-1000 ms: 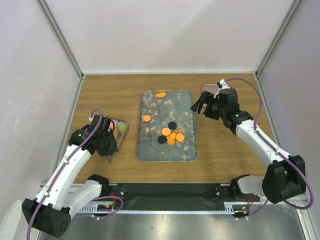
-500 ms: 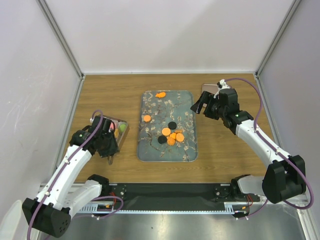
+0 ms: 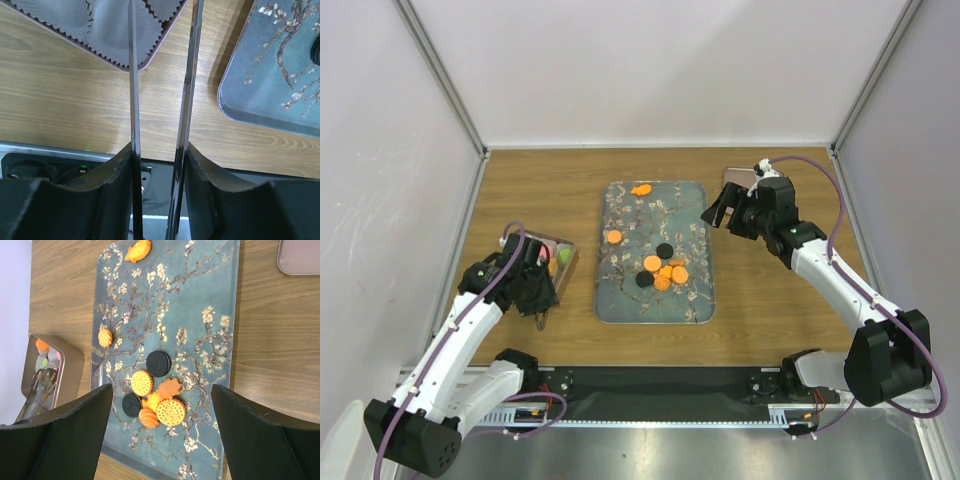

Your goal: Pack the cookies

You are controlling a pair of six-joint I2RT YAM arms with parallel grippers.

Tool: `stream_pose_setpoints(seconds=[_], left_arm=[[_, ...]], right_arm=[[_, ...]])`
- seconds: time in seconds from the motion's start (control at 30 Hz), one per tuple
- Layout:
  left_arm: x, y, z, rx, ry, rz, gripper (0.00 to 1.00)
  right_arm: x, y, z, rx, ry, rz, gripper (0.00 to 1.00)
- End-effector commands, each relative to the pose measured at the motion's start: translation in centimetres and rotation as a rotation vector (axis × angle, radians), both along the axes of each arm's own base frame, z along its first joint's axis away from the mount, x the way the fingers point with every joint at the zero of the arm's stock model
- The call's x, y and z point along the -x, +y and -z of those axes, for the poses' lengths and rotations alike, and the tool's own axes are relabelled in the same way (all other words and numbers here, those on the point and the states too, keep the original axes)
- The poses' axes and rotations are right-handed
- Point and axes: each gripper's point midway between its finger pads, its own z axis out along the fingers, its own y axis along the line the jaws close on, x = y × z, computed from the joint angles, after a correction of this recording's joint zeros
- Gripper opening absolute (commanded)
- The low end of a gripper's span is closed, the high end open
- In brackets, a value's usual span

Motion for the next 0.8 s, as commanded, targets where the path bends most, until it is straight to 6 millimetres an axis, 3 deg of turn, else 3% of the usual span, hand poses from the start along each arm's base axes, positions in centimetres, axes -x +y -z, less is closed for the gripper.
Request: stream_pose_setpoints(seconds=[0.0, 0.53, 0.77], left_arm=[[-0.2, -0.2, -0.5, 0.022, -0.025, 0.003, 0.45], [-0.4, -0.2, -1.0, 0.016, -0.039, 0.01, 0.5], [-1.2, -0.1, -2.7, 0.01, -0.083, 0.027, 0.51]], right_arm=[[-0.7, 0.2, -1.4, -0.008, -0.046, -0.004, 0.87], [-0.7, 0.2, -1.4, -0.008, -0.048, -0.004, 0.87], [-0.8, 0.2, -1.3, -0.008, -0.044, -0.002, 0.87]])
